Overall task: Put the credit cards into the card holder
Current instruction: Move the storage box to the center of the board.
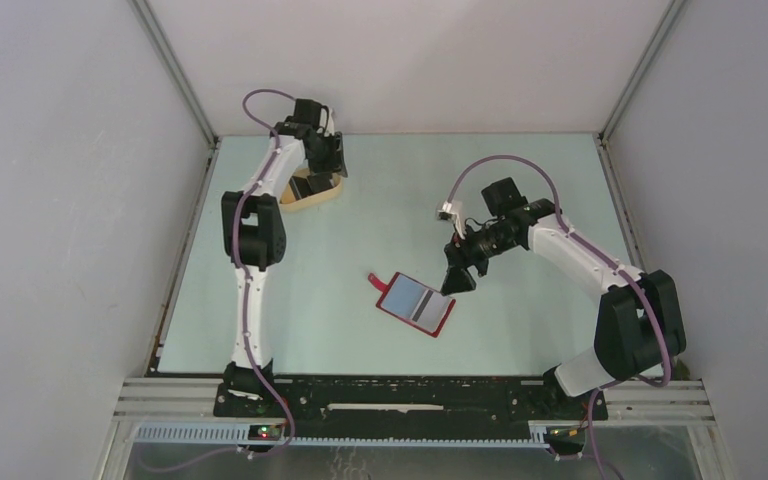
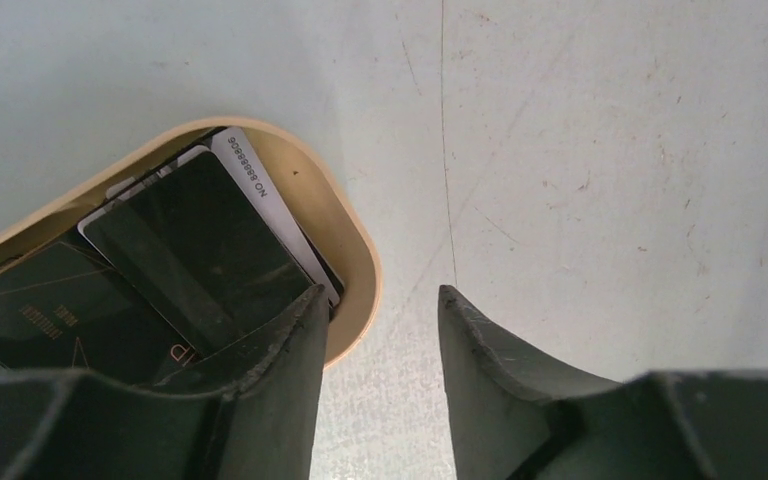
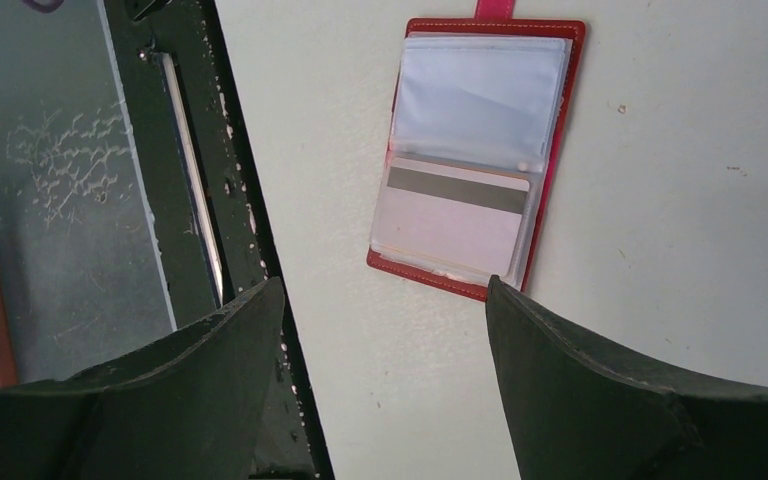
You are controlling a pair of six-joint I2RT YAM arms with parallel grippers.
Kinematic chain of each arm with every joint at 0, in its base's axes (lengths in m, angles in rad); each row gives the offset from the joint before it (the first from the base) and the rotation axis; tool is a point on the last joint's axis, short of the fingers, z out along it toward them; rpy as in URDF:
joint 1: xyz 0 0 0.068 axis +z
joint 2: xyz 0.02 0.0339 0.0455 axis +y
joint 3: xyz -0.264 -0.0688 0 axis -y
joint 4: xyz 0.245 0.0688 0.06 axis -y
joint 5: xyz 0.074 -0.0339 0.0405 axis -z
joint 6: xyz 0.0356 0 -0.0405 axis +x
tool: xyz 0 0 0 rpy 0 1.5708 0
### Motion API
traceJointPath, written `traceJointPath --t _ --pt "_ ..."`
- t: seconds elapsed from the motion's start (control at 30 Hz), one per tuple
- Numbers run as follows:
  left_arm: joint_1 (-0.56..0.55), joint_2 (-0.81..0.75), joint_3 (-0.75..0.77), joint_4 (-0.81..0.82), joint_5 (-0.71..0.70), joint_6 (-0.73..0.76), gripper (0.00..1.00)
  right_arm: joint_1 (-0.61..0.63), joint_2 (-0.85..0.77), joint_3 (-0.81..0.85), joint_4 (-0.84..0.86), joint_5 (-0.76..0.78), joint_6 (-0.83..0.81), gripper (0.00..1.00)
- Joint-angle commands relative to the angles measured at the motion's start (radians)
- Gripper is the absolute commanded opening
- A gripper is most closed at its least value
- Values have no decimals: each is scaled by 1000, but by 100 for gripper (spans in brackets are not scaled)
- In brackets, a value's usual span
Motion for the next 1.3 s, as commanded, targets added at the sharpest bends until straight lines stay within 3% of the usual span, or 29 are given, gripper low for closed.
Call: traceJointPath --t 0.0,0.2,0.47,0.77,1.1,1.27 --pt "-20 -13 3 -25 -35 -2 46 -16 -25 49 -14 0 -8 83" --pt "-46 -36 -66 -39 -47 27 33 -30 -43 49 -14 13 -9 83" --pt "-64 -97 -166 -23 -46 46 30 -67 -38 50 -27 -8 -23 83" --pt "-81 -257 -432 50 30 69 18 -68 8 71 -69 -39 -56 83" --pt "-177 -509 -834 231 71 29 21 -68 50 95 -118 -102 -88 83" --pt "-195 -692 -987 303 44 -9 35 -64 78 149 -144 -138 -79 83"
